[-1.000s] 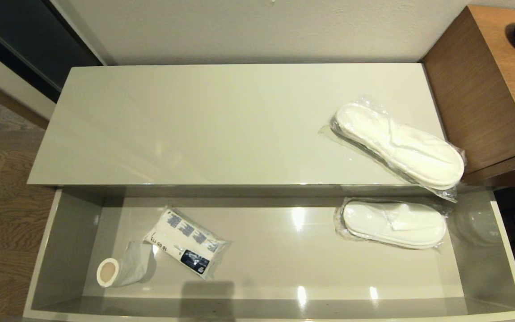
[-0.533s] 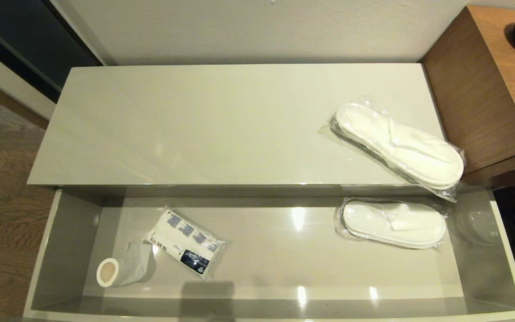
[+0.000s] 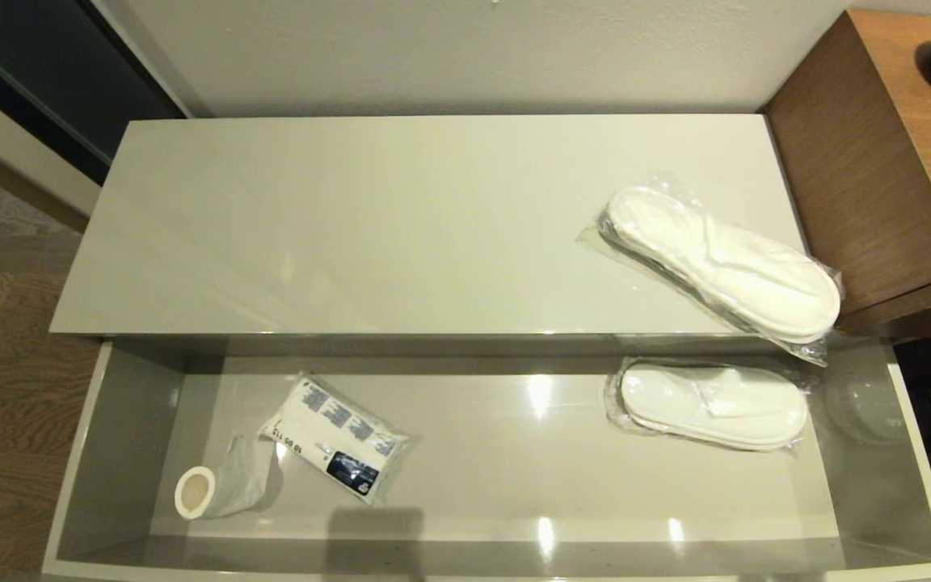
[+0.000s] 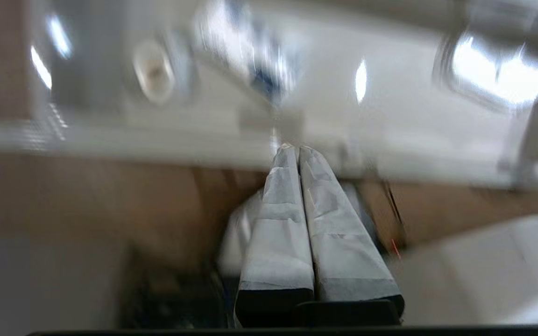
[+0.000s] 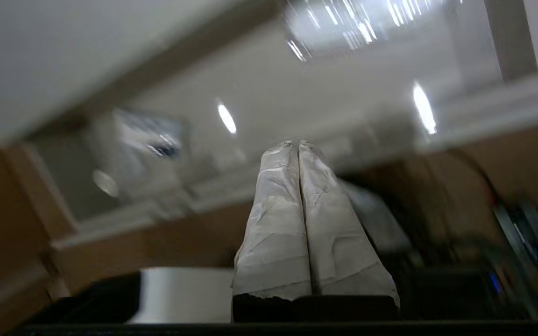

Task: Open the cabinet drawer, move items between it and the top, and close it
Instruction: Close the drawer

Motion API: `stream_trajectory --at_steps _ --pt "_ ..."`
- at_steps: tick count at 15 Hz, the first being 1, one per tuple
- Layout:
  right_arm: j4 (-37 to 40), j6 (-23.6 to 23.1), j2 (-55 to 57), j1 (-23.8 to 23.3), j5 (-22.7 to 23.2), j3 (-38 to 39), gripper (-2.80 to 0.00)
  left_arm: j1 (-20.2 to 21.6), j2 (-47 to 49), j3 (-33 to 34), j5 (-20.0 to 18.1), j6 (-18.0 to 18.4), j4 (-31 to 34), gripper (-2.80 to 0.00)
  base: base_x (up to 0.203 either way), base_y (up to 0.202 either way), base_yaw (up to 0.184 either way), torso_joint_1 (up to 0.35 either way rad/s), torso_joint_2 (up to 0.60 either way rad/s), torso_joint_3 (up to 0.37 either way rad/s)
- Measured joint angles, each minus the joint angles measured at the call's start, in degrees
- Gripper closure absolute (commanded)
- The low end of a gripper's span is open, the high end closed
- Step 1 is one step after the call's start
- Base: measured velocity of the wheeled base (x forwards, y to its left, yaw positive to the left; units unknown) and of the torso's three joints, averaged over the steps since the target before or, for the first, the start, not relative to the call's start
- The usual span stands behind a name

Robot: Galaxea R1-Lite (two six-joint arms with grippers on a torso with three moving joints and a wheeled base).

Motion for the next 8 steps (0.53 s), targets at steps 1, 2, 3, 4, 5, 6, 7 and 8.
stream_trajectory --at_steps 1,2,3,4,5,6,7,8 --pt "0.36 -1.7 2.98 -0.28 -0.2 4.62 0.0 0.09 2.49 2.5 -1.62 -0.43 1.54 0.0 0.0 0.0 0.0 0.0 0.0 0.0" --pt "-1.16 -3.39 5.34 -0.49 -0.26 9.92 0.0 0.02 4.47 4.18 -3.49 -0.28 3.89 0.0 0.0 0.0 0.0 0.0 0.0 0.0" --pt "-3.32 -4.95 7.31 -0.54 -0.23 15.19 0.0 -0.04 5.92 5.24 -5.28 -0.06 6.64 0.0 0.0 0.0 0.0 0.0 0.0 0.0" --pt "-5.75 -6.17 8.92 -0.55 -0.11 19.81 0.0 -0.06 6.83 6.22 -6.2 0.03 8.41 0.0 0.0 0.0 0.0 0.0 0.0 0.0" --pt "-8.01 -7.32 10.21 -0.38 0.46 23.52 0.0 -0.02 6.99 7.81 -6.63 0.09 9.46 0.0 0.0 0.0 0.0 0.0 0.0 0.0" --pt "-9.26 -8.0 10.98 -0.17 1.76 26.03 0.0 0.05 6.48 9.73 -6.82 0.14 8.89 0.0 0.0 0.0 0.0 0.0 0.0 0.0" --pt "-9.27 -8.23 11.43 -0.01 3.04 27.73 0.0 0.11 5.61 11.94 -6.9 0.17 7.57 0.0 0.0 0.0 0.0 0.0 0.0 0.0" --pt "-9.41 -8.29 11.69 0.06 3.31 28.55 0.0 0.11 4.92 13.22 -6.89 0.18 6.85 0.0 0.0 0.0 0.0 0.0 0.0 0.0"
